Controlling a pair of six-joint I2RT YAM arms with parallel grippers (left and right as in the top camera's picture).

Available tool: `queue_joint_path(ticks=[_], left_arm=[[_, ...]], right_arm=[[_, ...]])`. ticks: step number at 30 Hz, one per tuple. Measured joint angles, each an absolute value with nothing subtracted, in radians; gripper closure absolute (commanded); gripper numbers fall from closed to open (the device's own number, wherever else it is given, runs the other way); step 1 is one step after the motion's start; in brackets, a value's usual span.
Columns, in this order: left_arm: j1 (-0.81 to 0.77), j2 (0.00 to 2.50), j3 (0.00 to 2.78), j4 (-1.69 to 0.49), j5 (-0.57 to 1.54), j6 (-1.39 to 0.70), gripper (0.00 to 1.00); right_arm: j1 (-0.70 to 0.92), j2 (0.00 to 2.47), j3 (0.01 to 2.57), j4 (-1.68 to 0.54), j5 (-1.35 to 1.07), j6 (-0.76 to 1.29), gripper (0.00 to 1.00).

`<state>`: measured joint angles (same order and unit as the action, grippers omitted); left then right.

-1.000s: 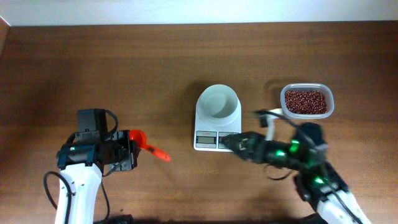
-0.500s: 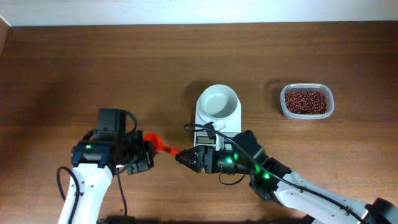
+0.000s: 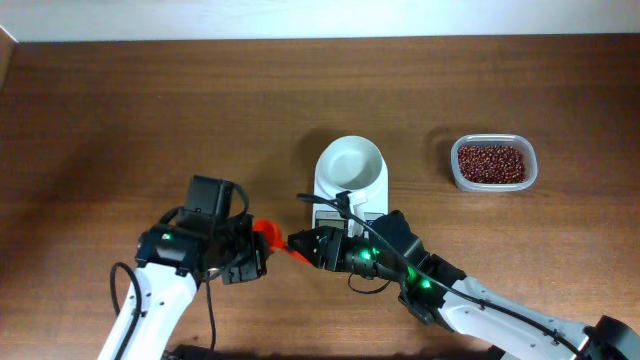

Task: Scoop and weigh 50g on scale
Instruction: 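Grasp the red scoop handle with the right gripper, release left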

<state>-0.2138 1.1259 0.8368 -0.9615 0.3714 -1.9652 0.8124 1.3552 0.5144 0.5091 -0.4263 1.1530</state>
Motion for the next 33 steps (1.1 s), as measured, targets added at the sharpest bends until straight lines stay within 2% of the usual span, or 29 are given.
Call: queue_joint_path(ticks=[13, 21, 33], left_arm=[[-0.249, 1.145, 0.837, -0.954, 0.358, -1.974, 1.0], [-0.27, 1.155, 0.837, -0.955, 0.34, -1.98, 1.0], [-0.27, 1.155, 0.837, -0.958, 0.334, -1.98, 1.0]], right_arm=[[0.874, 1.355, 0.514, 0.509, -0.374, 1.151, 0.67], [0.875, 1.355, 0.514, 0.509, -0.351, 1.162, 0.8], [0.892, 1.355, 0.514, 0.509, -0.332, 1.171, 0.82]])
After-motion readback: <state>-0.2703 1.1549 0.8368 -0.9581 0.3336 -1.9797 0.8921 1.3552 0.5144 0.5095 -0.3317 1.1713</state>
